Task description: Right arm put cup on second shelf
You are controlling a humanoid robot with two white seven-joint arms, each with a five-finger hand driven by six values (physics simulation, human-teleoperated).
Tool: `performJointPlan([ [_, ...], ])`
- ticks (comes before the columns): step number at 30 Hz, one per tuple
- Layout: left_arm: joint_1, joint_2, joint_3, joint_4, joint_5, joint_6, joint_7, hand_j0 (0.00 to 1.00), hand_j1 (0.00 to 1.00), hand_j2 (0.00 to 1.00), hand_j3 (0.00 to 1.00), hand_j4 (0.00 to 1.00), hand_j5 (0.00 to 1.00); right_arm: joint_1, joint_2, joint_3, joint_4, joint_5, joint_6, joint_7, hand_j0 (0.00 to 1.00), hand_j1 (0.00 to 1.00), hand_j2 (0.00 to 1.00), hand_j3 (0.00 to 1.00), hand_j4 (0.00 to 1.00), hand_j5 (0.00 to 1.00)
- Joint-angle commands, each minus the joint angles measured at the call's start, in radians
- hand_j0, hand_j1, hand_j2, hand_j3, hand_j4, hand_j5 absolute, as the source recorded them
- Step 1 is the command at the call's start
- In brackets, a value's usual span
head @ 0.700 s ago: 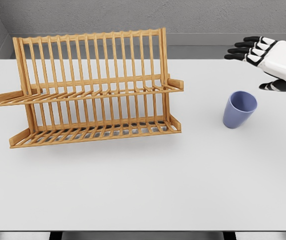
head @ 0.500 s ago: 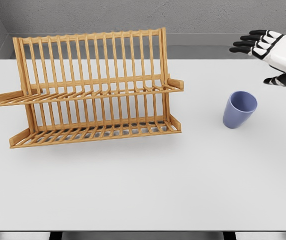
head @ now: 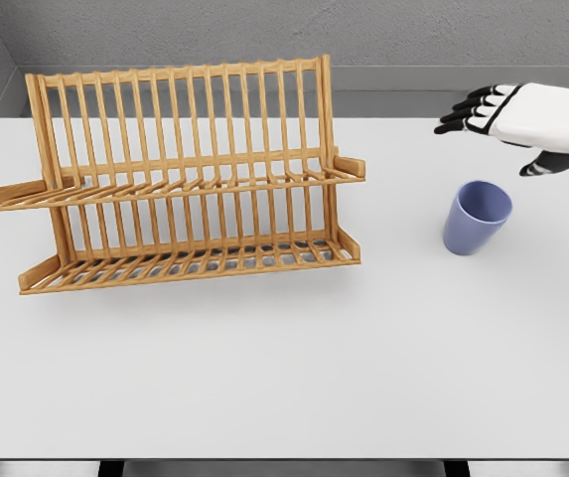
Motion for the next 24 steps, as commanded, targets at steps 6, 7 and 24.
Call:
performJointPlan([
  [6,0.000,0.000,0.000,0.000,0.000,0.000,0.000,1.00,1.00,1.00,1.00,1.00,1.00,-0.005,0.002,0.082,0.049,-0.001,0.002,0.003,1.00,1.00,1.00,1.00,1.00,1.00],
  [7,0.000,0.000,0.000,0.000,0.000,0.000,0.000,1.00,1.00,1.00,1.00,1.00,1.00,-0.003,-0.002,0.088,0.056,-0.001,0.002,0.003,1.00,1.00,1.00,1.00,1.00,1.00],
  [24,0.000,0.000,0.000,0.000,0.000,0.000,0.000,1.00,1.00,1.00,1.00,1.00,1.00,0.005,-0.011,0.188,0.091,0.002,0.002,0.003,1.00,1.00,1.00,1.00,1.00,1.00],
])
